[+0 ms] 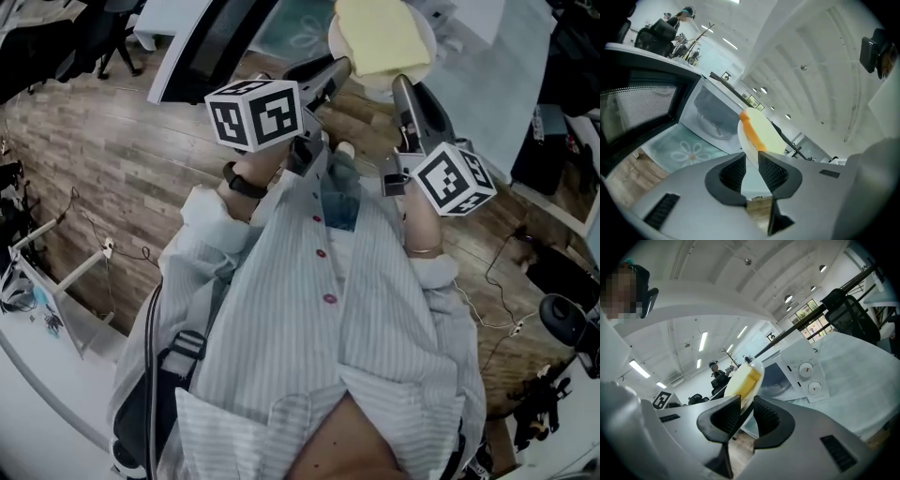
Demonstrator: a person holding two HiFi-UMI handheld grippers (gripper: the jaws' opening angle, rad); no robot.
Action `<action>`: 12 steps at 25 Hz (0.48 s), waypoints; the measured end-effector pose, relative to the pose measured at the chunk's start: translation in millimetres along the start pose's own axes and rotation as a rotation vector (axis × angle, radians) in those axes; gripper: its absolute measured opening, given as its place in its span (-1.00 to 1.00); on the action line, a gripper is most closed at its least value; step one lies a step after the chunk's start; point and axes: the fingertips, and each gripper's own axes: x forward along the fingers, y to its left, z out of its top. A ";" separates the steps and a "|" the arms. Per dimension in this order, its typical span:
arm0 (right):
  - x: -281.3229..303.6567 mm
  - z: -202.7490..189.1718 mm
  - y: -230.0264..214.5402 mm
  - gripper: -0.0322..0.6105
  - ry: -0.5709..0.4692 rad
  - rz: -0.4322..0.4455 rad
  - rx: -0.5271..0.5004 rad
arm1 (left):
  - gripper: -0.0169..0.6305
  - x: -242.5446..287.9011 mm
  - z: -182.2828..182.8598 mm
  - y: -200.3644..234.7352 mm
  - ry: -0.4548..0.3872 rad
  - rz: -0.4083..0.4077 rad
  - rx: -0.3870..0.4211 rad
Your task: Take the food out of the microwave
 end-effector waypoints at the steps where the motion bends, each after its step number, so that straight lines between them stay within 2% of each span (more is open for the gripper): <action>1: 2.5 -0.5 1.8 -0.58 -0.003 -0.005 0.003 | -0.70 -1.0 2.0 2.6 0.007 -0.005 0.004; 12: 10.3 9.7 5.0 -0.60 -0.020 -0.036 -0.010 | -0.70 4.9 13.5 4.3 0.026 -0.046 0.000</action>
